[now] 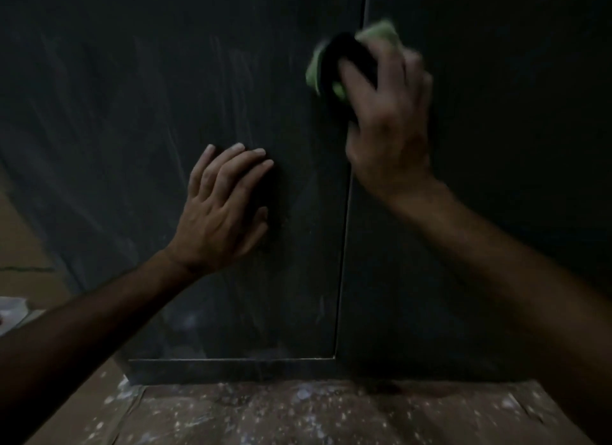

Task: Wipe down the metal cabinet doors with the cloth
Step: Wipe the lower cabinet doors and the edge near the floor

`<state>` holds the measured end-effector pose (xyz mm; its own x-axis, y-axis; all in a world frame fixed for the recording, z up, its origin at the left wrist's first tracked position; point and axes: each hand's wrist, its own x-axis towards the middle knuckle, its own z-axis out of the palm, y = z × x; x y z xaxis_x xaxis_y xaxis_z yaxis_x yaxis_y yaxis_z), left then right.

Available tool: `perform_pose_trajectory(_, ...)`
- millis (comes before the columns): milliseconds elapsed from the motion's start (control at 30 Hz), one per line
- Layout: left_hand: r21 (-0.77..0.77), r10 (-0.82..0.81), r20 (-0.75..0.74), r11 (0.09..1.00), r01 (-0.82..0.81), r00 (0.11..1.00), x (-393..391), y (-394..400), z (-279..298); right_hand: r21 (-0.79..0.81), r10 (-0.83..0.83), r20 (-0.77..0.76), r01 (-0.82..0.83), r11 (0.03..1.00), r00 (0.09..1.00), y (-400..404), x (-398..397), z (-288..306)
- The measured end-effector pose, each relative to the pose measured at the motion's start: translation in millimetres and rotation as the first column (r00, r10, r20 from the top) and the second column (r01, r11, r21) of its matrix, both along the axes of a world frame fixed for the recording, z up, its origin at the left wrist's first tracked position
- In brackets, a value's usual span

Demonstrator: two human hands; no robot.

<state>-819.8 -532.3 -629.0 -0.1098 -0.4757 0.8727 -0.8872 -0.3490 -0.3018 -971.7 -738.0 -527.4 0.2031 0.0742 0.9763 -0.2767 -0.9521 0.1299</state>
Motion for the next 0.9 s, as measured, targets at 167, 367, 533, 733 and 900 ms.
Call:
perform_pose_trajectory(167, -0.014, 0.049, -0.014, 0.999, -0.049, 0.999, -0.5, 3.4, 2.5, -0.132, 0.122, -0.207, -0.151, 0.98, 0.971, 10.1, 4.6, -68.2)
perform_pose_trajectory(367, 0.027, 0.071, 0.006, 0.997, -0.072, 0.997, 0.4, 8.5, 5.0, -0.312, 0.012, -0.69, -0.312, 0.897, 0.724, 3.7, -28.9, -159.9)
perform_pose_trajectory(533, 0.02, 0.037, 0.02, 0.999, -0.037, 0.999, 6.8, 12.1, 2.4, -0.128, 0.164, -0.187, -0.189, 0.974, 0.969, 14.8, 12.0, -13.0)
perform_pose_trajectory(733, -0.011, 0.023, 0.0, 1.0, -0.023, 1.0, 14.9, 18.2, -4.2, -0.076, 0.138, -0.096, -0.145, 0.986, 0.986, 34.6, 33.6, -4.7)
perform_pose_trajectory(900, -0.022, 0.008, -0.027, 1.0, -0.009, 1.0, 9.5, 25.7, -1.8, -0.307, 0.032, -0.642, -0.294, 0.905, 0.766, 29.9, -13.3, -132.1)
